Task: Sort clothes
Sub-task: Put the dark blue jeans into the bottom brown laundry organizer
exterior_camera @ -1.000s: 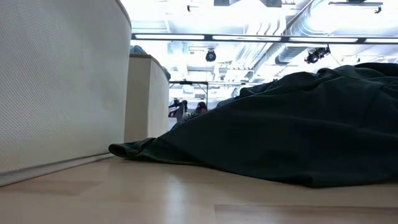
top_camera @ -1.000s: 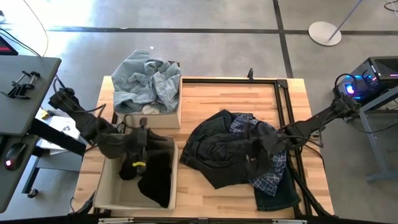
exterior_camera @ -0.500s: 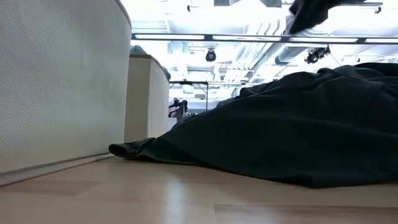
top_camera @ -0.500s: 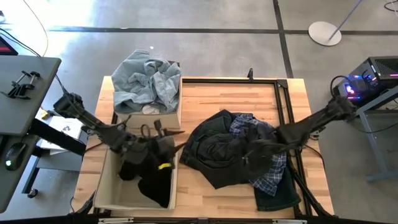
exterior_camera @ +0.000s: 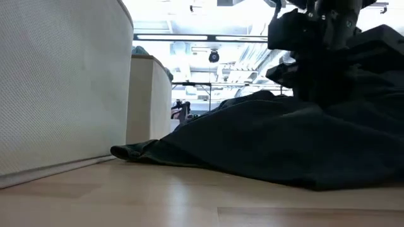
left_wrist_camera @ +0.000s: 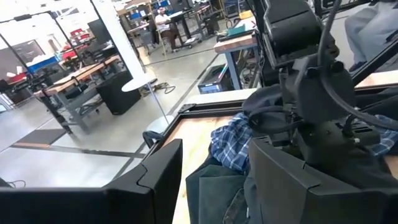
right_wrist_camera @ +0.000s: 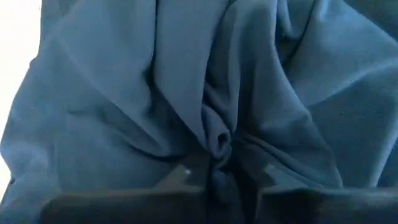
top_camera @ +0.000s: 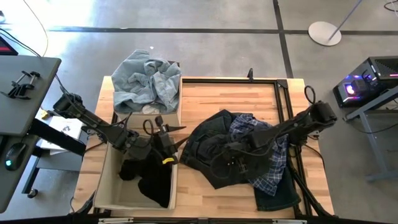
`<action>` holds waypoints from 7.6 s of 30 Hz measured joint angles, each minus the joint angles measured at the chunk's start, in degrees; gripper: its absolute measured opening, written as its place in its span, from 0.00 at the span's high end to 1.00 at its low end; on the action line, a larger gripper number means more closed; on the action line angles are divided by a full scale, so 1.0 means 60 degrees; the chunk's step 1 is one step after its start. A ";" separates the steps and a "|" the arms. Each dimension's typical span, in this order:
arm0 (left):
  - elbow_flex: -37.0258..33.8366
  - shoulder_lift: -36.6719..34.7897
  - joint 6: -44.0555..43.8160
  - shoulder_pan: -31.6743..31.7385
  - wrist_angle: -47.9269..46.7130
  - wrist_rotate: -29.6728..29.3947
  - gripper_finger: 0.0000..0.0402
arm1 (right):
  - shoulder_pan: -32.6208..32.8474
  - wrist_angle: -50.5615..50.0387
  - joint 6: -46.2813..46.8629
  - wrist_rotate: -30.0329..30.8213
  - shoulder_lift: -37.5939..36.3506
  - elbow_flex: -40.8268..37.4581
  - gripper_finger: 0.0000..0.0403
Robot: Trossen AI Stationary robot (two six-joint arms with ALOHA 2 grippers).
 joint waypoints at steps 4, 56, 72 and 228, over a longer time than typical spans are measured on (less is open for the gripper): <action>0.0000 0.0000 -0.0230 0.0000 -0.0165 0.0060 0.57 | -0.0106 0.0081 -0.0060 0.0463 -0.0786 0.0183 0.94; 0.0036 0.3103 0.0368 0.3876 0.5802 0.9718 0.38 | 0.0991 0.6605 -0.1933 0.4305 -0.3102 0.0298 0.99; 0.0018 0.3850 0.0397 0.3763 0.5554 0.9417 0.65 | 0.1279 0.7373 -0.2824 0.4745 -0.3142 0.0300 0.96; -0.0124 0.0405 -1.1929 0.0239 -1.4475 0.6803 0.53 | 0.3763 0.1318 0.2337 0.7749 -0.4264 0.0318 0.45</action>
